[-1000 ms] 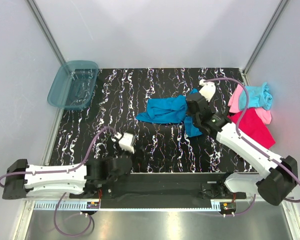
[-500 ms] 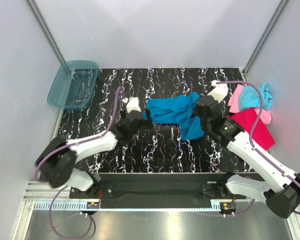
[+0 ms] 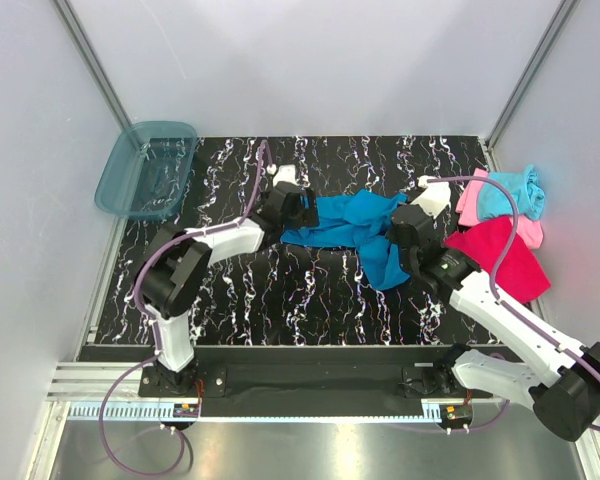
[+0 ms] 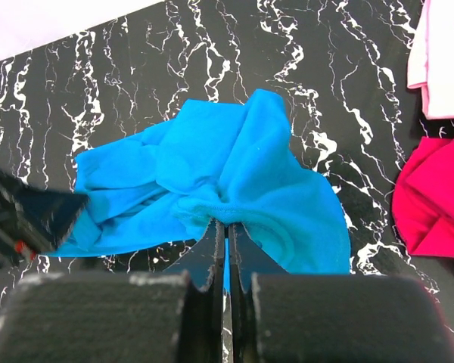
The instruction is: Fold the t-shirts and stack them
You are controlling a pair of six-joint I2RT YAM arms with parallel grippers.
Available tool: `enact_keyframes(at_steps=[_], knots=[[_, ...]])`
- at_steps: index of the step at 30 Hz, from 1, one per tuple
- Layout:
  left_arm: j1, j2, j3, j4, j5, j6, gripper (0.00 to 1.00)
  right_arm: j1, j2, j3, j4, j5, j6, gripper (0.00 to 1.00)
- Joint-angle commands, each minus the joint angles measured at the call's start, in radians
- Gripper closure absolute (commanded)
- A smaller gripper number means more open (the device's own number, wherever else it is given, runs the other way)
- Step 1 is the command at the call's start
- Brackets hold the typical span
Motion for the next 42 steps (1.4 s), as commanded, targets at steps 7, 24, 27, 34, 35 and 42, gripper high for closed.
enact_keyframes(at_steps=[7,24,27,34,35,42], knots=[[0.064,0.174,0.274,-0.090,0.074,0.089,0.02,-0.009,-0.022,-0.024,0.101,-0.046,0.002,1.00],[0.087,0.254,0.336,-0.115,0.167,0.031,0.11,-0.015,-0.038,-0.030,0.104,-0.058,0.001,1.00],[0.087,0.237,0.333,-0.115,0.181,0.025,0.15,-0.015,-0.036,-0.034,0.106,-0.058,0.001,1.00],[0.079,0.180,0.334,-0.127,0.154,0.051,0.16,-0.015,-0.027,-0.034,0.112,-0.059,0.004,1.00],[0.079,0.178,0.337,-0.133,0.152,0.058,0.16,-0.015,-0.027,-0.034,0.112,-0.062,0.004,1.00],[0.079,0.171,0.376,-0.158,0.158,0.075,0.16,-0.015,-0.025,-0.033,0.115,-0.061,0.001,1.00]])
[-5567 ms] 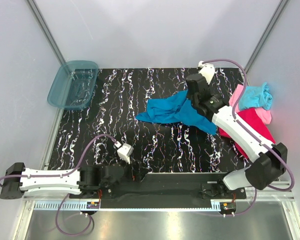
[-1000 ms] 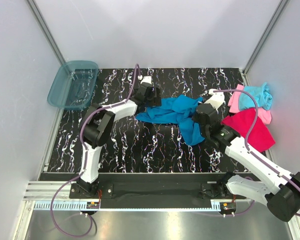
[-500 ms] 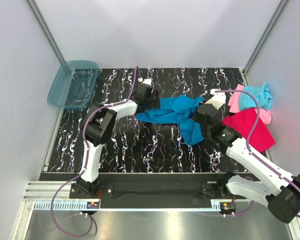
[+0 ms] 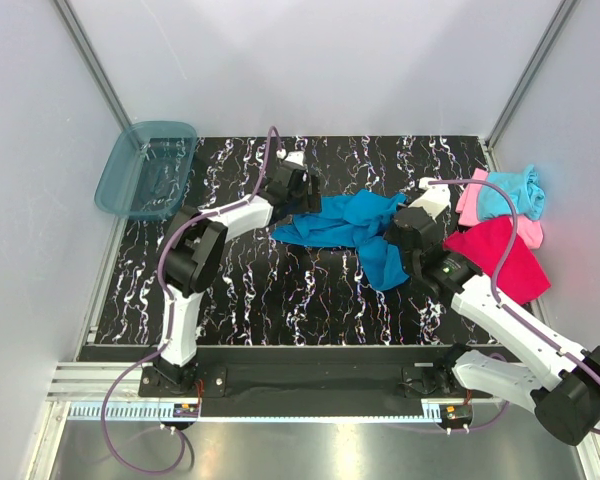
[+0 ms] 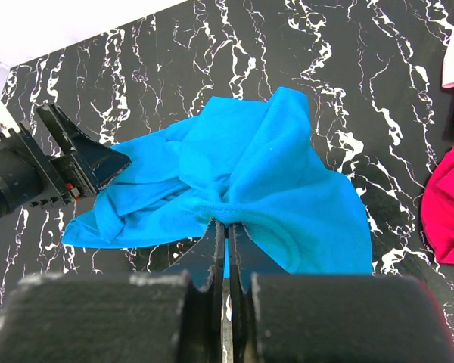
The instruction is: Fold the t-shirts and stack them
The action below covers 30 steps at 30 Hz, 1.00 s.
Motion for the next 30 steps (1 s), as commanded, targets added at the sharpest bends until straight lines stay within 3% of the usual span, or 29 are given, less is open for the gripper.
enact_keyframes(at_steps=[1,30], knots=[[-0.001,-0.055,0.056,0.005,0.004,0.025,0.16,-0.006,0.000,0.005,0.049,0.009,0.001,1.00],[-0.035,0.031,0.049,0.012,0.068,-0.019,0.20,-0.017,0.003,0.008,0.049,0.005,0.001,1.00]])
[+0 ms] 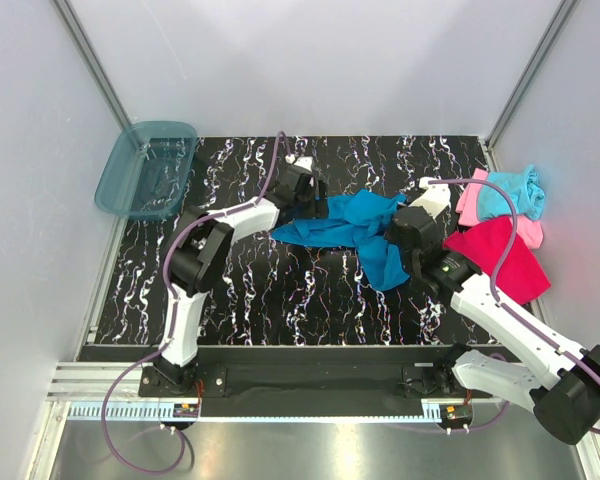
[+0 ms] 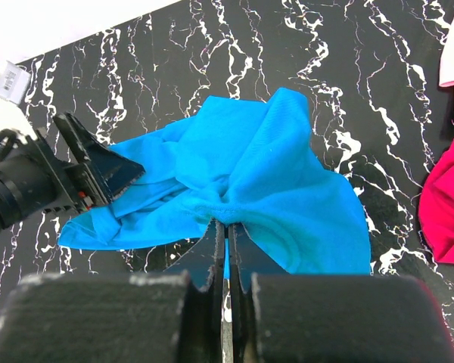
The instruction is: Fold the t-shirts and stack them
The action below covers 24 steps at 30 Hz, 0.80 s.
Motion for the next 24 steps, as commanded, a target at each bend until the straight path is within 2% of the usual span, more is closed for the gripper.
enact_keyframes(at_steps=[1,5,8,9,11,12,13,15,16,19,24], knots=[[-0.007,0.008,0.028,0.022,0.028,-0.005,0.20,-0.010,-0.004,0.009,0.048,0.007,0.000,1.00],[-0.007,0.003,0.021,0.004,0.031,-0.008,0.22,-0.013,-0.007,0.006,0.048,0.006,0.000,1.00],[-0.009,-0.006,0.002,0.006,0.031,-0.007,0.30,-0.014,-0.003,0.008,0.048,0.002,0.001,1.00],[-0.009,-0.007,-0.005,0.006,0.031,-0.008,0.39,-0.016,-0.001,0.008,0.048,0.002,0.004,1.00],[-0.009,-0.010,-0.010,0.006,0.031,-0.004,0.51,-0.016,0.003,0.008,0.048,-0.001,0.004,1.00],[-0.009,-0.015,-0.014,0.006,0.031,-0.004,0.62,-0.016,0.002,0.006,0.050,-0.001,0.006,1.00],[-0.010,-0.017,-0.016,0.006,0.030,-0.002,0.69,-0.019,0.002,0.008,0.050,-0.001,0.006,1.00],[-0.010,-0.017,-0.018,0.002,0.031,-0.002,0.78,-0.017,0.000,0.006,0.048,-0.002,0.006,1.00],[-0.010,-0.018,-0.019,0.002,0.031,0.002,0.87,-0.019,-0.004,0.003,0.050,-0.001,0.006,1.00],[-0.010,-0.026,-0.027,0.002,0.019,0.008,1.00,-0.020,-0.006,0.003,0.050,-0.001,0.006,1.00],[-0.016,-0.104,-0.082,0.016,-0.038,0.018,1.00,-0.022,-0.003,-0.005,0.052,0.007,0.015,1.00]])
